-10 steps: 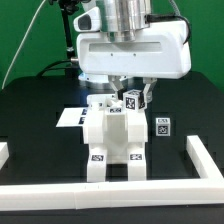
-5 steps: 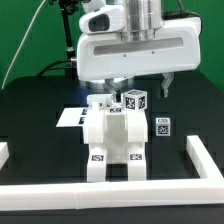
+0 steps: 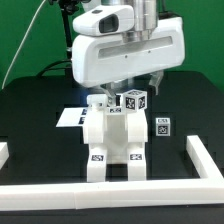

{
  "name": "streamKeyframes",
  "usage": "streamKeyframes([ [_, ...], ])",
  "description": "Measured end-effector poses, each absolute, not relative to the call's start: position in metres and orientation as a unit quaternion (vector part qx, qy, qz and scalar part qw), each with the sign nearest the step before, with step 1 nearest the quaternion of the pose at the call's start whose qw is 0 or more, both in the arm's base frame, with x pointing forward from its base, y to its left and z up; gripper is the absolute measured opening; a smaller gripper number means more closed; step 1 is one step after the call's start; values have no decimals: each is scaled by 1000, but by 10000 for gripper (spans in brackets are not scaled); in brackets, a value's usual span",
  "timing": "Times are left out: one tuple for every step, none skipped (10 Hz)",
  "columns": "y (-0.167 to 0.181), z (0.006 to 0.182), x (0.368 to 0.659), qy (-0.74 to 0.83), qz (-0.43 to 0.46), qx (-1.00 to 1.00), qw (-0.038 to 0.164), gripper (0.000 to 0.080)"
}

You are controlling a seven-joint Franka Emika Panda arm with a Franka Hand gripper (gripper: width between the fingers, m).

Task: Assemble chair

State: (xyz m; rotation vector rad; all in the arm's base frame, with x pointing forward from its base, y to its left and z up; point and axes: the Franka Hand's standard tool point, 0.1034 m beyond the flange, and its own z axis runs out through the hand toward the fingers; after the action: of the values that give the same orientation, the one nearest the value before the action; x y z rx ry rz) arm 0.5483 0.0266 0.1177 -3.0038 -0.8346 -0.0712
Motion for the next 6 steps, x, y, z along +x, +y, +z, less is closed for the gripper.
streamKeyframes([
  [28,116,548,-251,-21,-968,11,649],
  [27,116,548,-249,-21,-968,12,531],
  [28,116,548,-213,-21,-977,13,376],
  [28,116,548,-180,-20,-983,13,376],
  [28,116,548,-136,-20,-990,14,284],
  [28,116,548,-106,-19,-994,15,284],
])
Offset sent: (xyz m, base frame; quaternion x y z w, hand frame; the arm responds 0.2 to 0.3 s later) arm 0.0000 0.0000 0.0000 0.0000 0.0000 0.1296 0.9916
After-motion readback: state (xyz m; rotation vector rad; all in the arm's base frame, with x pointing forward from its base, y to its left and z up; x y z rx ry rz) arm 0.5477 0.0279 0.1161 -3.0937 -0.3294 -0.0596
